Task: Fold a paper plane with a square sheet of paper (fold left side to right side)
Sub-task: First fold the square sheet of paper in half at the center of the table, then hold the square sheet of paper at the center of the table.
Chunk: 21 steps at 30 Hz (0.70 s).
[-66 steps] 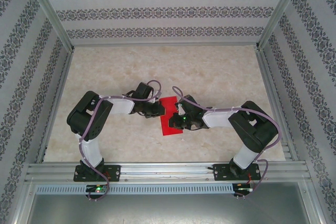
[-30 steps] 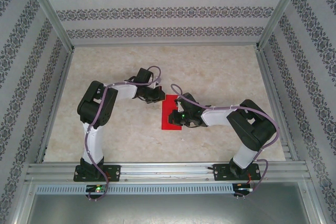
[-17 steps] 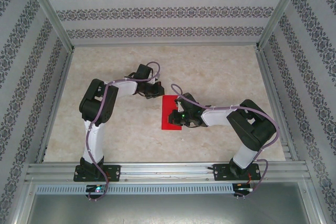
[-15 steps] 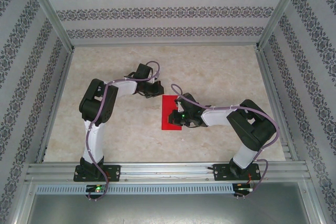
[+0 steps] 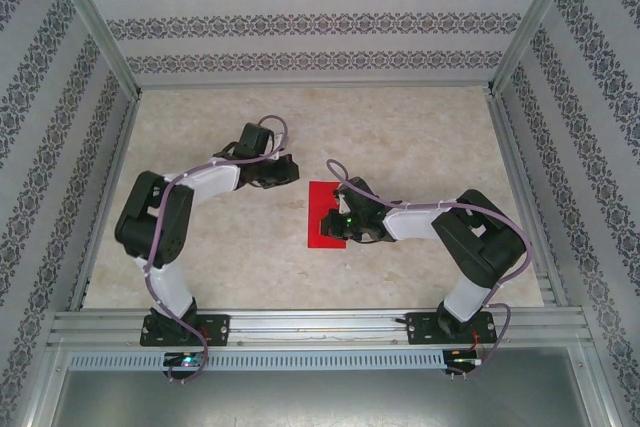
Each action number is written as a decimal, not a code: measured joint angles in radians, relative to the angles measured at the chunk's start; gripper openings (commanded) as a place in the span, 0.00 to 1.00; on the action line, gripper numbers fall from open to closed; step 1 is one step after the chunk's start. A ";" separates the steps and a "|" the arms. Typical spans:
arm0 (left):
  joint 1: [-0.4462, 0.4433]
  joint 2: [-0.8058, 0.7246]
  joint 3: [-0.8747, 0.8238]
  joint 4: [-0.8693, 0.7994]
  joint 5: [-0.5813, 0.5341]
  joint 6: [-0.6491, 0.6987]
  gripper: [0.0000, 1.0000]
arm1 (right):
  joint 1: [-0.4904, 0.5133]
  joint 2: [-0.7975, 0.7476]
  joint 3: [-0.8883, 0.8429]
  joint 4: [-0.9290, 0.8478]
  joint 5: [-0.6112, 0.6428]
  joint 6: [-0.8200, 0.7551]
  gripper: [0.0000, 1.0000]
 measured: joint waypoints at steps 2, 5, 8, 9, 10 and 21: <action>-0.013 -0.036 -0.048 0.015 0.013 -0.010 0.04 | 0.000 0.000 0.002 -0.002 0.000 0.000 0.00; -0.046 -0.042 -0.105 0.032 0.040 -0.033 0.04 | 0.000 0.002 0.003 -0.003 0.000 0.000 0.00; -0.084 -0.021 -0.123 0.037 0.061 -0.053 0.04 | 0.000 0.002 0.005 -0.006 0.000 0.000 0.00; -0.097 -0.011 -0.123 0.045 0.066 -0.057 0.04 | 0.000 0.002 0.005 -0.006 0.000 0.000 0.00; -0.105 -0.004 -0.123 0.050 0.071 -0.060 0.04 | 0.000 0.002 0.005 -0.007 0.000 0.000 0.00; -0.129 0.105 -0.087 0.088 0.054 -0.079 0.03 | 0.000 0.002 0.007 -0.011 0.000 0.000 0.02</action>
